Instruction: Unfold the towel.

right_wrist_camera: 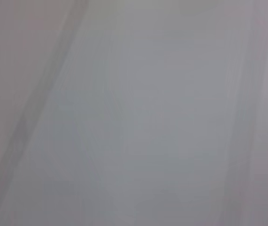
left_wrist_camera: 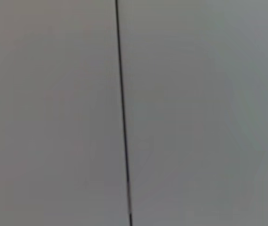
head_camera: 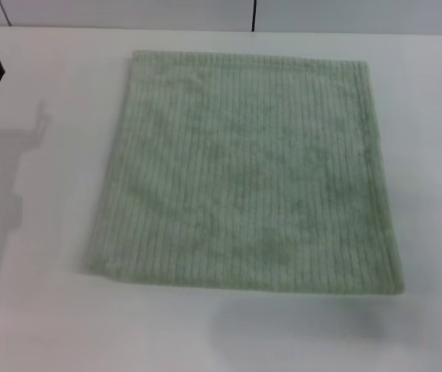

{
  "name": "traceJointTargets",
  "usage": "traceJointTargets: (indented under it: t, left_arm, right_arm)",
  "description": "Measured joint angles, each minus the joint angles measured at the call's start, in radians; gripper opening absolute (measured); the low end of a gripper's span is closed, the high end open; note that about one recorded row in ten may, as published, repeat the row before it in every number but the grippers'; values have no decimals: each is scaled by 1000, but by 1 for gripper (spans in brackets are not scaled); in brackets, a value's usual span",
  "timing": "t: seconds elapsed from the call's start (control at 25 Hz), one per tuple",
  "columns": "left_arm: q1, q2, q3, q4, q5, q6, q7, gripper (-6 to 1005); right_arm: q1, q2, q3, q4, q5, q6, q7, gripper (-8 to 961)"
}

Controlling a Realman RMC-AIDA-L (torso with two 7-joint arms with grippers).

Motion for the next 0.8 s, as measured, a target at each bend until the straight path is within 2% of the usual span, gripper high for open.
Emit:
traceJointTargets:
  t: [0.04, 0.12, 0.16, 0.28, 0.4, 0.68, 0.8]
  left_arm:
    - [0, 0, 0, 0, 0, 0, 0, 851]
    - [-9, -2, -17, 35, 0, 0, -1, 851]
    - [-9, -2, -17, 35, 0, 0, -1, 851]
    - [-36, -3, -53, 130, -6, -1, -81, 851]
    - [-37, -4, -83, 158, -7, 1, -115, 851]
    - [-28, -4, -86, 171, -7, 17, -106, 851]
    - [-29, -1, -86, 185, -7, 19, -106, 851]
  right_arm:
    - [0, 0, 0, 0, 0, 0, 0, 76]
    - [-21, 0, -40, 46, 111, 70, 35, 77]
    - [-29, 0, -53, 66, 145, 70, 65, 77]
    - [-63, -2, -70, 112, 230, 47, 167, 79]
    - [-85, -1, -73, 147, 291, 34, 209, 138]
    - [-88, 1, -116, 142, 306, -3, 210, 275]
    - [-85, 2, -121, 139, 308, -14, 211, 502]
